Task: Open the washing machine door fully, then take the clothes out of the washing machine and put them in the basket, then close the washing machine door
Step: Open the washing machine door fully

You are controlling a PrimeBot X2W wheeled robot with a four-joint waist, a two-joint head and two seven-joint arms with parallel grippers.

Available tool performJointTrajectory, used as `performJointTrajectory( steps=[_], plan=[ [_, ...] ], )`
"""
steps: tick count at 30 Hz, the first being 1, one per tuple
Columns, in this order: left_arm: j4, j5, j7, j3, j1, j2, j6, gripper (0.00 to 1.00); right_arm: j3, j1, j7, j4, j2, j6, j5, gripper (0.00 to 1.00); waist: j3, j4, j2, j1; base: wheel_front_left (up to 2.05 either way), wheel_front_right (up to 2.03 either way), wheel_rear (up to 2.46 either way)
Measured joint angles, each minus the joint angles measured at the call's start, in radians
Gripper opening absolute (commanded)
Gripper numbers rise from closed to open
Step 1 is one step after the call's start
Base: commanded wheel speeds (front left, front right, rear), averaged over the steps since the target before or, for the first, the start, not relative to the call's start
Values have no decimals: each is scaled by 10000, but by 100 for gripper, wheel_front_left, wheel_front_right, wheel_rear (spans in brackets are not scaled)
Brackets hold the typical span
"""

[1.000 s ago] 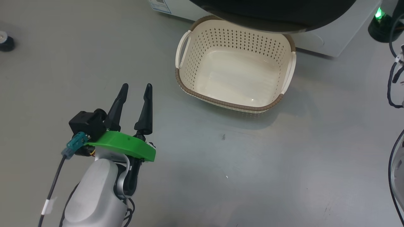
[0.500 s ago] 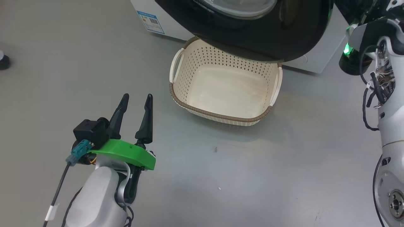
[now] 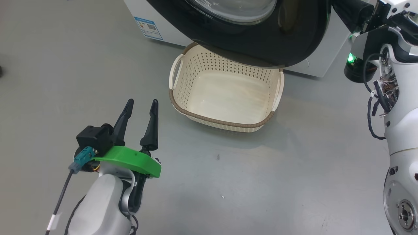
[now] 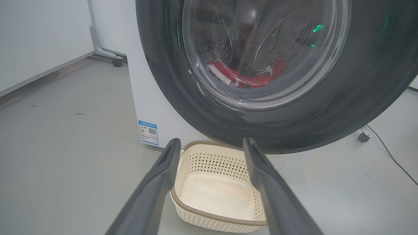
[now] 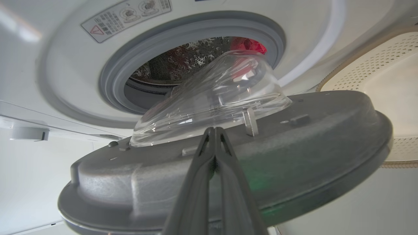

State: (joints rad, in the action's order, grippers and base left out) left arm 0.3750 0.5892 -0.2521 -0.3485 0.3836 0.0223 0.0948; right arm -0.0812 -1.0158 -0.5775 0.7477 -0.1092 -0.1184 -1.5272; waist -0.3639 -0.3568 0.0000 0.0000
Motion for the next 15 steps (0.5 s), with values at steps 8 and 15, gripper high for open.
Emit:
performJointTrajectory(
  steps=[8, 15],
  plan=[
    [23, -13, 0, 209, -94, 2, 0, 100, 1037, 217, 650, -234, -610, 1047, 1599, 0, 224, 103, 0, 0, 0, 0, 0],
    [58, -119, 0, 328, -193, 6, 0, 100, 2146, 654, 1235, -293, -1047, 1825, 3145, 0, 526, 305, 0, 0, 0, 0, 0]
  ],
)
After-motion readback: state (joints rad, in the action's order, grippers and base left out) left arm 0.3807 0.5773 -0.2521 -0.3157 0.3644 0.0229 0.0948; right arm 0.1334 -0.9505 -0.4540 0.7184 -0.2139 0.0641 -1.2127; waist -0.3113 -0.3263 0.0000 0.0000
